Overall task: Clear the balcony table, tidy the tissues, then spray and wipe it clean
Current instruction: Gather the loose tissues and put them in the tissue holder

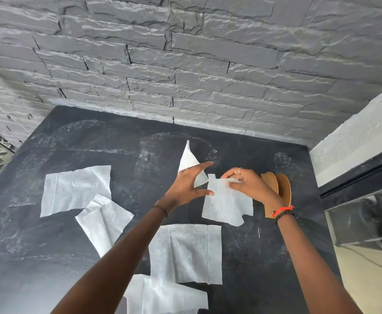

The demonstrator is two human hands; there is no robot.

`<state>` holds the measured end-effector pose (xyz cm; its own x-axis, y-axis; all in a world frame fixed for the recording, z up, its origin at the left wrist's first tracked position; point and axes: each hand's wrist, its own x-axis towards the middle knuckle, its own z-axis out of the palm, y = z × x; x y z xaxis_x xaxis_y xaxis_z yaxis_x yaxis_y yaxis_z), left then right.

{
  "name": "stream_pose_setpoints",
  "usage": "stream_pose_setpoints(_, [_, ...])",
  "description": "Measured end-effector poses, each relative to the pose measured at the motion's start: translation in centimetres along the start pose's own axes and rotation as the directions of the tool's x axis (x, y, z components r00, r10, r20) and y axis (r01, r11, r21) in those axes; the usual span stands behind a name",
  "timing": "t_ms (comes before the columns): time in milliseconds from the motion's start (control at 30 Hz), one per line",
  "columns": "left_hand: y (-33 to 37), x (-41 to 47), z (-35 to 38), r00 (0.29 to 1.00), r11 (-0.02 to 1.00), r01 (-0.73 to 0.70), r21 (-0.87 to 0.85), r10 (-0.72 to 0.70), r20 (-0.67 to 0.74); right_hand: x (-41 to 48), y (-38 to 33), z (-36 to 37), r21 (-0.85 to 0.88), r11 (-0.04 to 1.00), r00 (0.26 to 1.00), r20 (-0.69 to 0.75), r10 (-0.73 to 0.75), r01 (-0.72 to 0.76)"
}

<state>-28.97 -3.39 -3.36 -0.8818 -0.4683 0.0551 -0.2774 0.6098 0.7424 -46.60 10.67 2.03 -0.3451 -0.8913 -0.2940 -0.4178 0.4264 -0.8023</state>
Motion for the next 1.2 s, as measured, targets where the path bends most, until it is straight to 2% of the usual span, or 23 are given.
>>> stream_pose_setpoints(100, [1.7,1.3,-0.4,0.980,0.987,-0.138,0.085,0.124,0.158,-0.4,-2.1,-0.3,0.013,0.998,0.993,0.099,-0.070,0.069])
stream_pose_setpoints(167, [2.4,1.6,-0.7,0.966,0.989,-0.115,0.096,0.089,0.244,-0.9,-3.2,-0.6,0.057,0.994,0.989,0.115,-0.096,0.089])
stream_pose_setpoints(300, [1.6,0.6,-2.0,0.917,0.981,0.189,-0.043,-0.160,0.365,-2.2,-4.2,-1.5,0.129,0.989,0.993,0.077,-0.086,0.076])
stream_pose_setpoints(433, [-0.2,-2.5,-3.8,0.891,0.933,0.311,-0.179,-0.221,0.397,-4.2,-3.2,-1.5,0.113,0.993,0.999,-0.035,-0.042,0.045])
stream_pose_setpoints(567, [-0.3,-6.5,-5.9,0.851,0.837,0.452,-0.307,-0.302,0.429,-6.3,-1.3,0.5,0.245,0.969,0.999,-0.024,0.032,-0.026])
stream_pose_setpoints(700, [-0.8,-9.8,-7.0,0.780,0.711,0.578,-0.401,-0.336,0.528,-7.5,-0.1,3.4,0.320,0.943,0.995,-0.022,0.100,-0.088])
stream_pose_setpoints(767, [-1.3,-11.2,-7.4,0.759,0.661,0.618,-0.426,-0.360,0.542,-7.8,0.3,4.6,0.350,0.933,0.994,-0.024,0.105,-0.090])
stream_pose_setpoints(900, [-2.4,-13.1,-7.3,0.738,0.624,0.658,-0.422,-0.421,0.527,-8.0,1.4,6.8,0.448,0.886,0.993,0.049,0.107,-0.117])
stream_pose_setpoints(1033, [-4.1,-14.7,-5.5,0.701,0.635,0.699,-0.328,-0.520,0.488,-7.1,3.1,9.9,0.336,0.932,0.990,0.043,0.132,-0.138])
stream_pose_setpoints(1200, [-5.3,-15.9,-3.7,0.714,0.687,0.689,-0.231,-0.588,0.381,-5.8,5.1,12.3,0.186,0.975,0.993,0.011,0.121,-0.121])
